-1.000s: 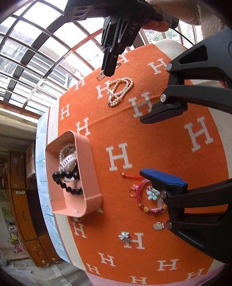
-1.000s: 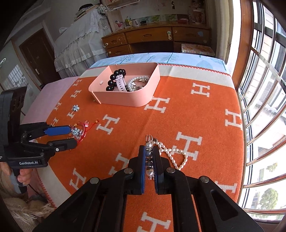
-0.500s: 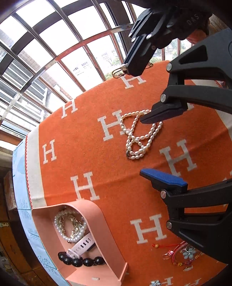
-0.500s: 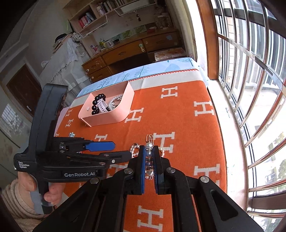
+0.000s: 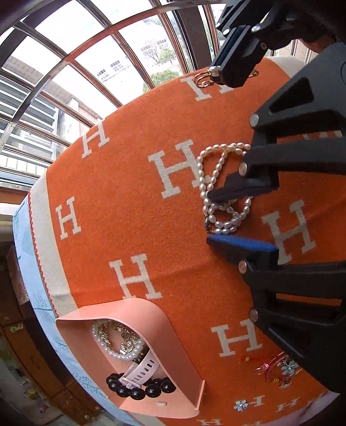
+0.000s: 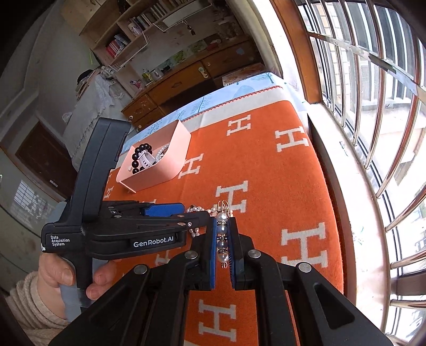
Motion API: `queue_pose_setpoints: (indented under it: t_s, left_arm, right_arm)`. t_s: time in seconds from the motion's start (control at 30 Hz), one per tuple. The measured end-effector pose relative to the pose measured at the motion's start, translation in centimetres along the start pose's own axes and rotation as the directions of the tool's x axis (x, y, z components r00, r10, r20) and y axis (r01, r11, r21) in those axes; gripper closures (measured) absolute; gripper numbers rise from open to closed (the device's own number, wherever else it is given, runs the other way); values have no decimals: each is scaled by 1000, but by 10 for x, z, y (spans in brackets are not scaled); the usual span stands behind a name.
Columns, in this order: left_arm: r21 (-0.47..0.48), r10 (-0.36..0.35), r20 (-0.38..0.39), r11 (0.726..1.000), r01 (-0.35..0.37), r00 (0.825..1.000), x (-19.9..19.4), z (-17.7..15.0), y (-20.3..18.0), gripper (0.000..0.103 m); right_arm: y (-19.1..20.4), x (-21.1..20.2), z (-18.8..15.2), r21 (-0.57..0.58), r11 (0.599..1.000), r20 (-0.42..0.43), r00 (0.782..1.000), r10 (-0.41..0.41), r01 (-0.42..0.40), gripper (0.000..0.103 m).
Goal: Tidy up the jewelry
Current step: 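Grasp the pearl necklace strands with the left tool while the right tool holds the clasp, then lower the pearl necklace into the pink box with both tools and open them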
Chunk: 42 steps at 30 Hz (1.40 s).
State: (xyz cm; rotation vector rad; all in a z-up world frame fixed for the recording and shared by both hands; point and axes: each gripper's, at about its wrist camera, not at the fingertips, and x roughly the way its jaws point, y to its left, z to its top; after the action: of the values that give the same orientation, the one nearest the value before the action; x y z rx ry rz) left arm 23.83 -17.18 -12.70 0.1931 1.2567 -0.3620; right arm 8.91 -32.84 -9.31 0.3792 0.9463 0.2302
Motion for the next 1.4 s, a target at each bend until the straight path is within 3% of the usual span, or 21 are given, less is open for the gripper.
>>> queue_pose_setpoints:
  t_s: [0.07,0.3,0.5,0.83,1.0,1.13,1.4]
  left_arm:
    - [-13,-9,7,1000,9,1000,0,1,0,95]
    - [-122,-80,56,989,87,995,-15,-9,21,96]
    - [-118,-91,184,986,114,979,-80,-21,42,96]
    - [-136,57,363,991,-8,930,-204,-7,112,96]
    - [-186,113,411,982,-38,905,-236,10,154,96]
    - [-208,141,414,976,-57,899,-230,25,184,96]
    - [-241,152,338,968,-70,929,-148,53,218,96]
  right_arm:
    - [-2,1,-2,9,1000,-2,1000,7,-7,96]
    - [-5,4,-7,27,1000,-9,1000,16,-16,96]
    - [16,3,-1,-19,999,-2,1000,29,-29,96]
    - [101,-6,49,-193,980,62,996,67,-54,96]
    - [148,3,86,-259,964,89,992,85,-60,96]
    - [174,23,120,-265,962,104,991,89,-59,96]
    - [184,126,163,-174,983,10,998,68,-65,96]
